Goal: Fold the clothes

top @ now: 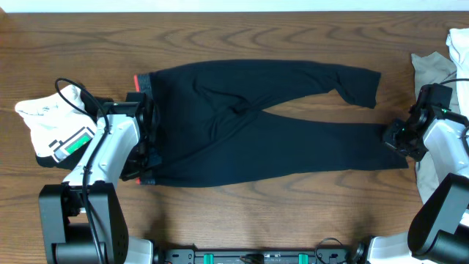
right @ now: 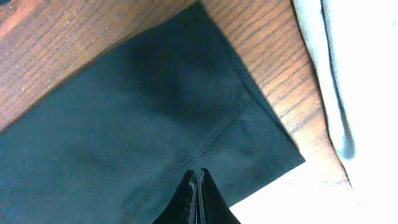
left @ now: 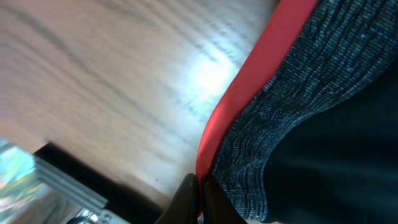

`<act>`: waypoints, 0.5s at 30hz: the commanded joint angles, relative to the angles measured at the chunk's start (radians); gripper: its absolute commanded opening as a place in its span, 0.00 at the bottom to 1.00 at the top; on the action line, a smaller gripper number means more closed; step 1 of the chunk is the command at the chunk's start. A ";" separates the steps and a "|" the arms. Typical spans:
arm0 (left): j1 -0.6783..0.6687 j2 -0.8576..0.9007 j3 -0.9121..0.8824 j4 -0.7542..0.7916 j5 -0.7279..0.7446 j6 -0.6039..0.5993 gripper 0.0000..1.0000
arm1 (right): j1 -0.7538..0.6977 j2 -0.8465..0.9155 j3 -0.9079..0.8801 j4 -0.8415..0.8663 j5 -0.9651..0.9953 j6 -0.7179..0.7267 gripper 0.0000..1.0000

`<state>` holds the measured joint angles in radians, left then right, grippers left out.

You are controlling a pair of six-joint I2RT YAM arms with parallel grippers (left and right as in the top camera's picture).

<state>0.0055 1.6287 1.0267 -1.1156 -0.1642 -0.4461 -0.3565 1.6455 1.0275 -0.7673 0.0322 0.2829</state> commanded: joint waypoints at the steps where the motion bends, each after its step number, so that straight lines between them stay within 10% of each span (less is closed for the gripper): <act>1: 0.006 -0.008 -0.008 -0.032 -0.099 -0.050 0.06 | -0.003 0.010 -0.013 0.023 -0.006 -0.011 0.02; 15: 0.005 -0.008 -0.008 -0.028 -0.091 -0.050 0.07 | -0.003 0.010 -0.238 0.314 -0.033 -0.011 0.04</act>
<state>0.0055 1.6287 1.0267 -1.1408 -0.2249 -0.4755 -0.3565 1.6459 0.8387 -0.4896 0.0105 0.2802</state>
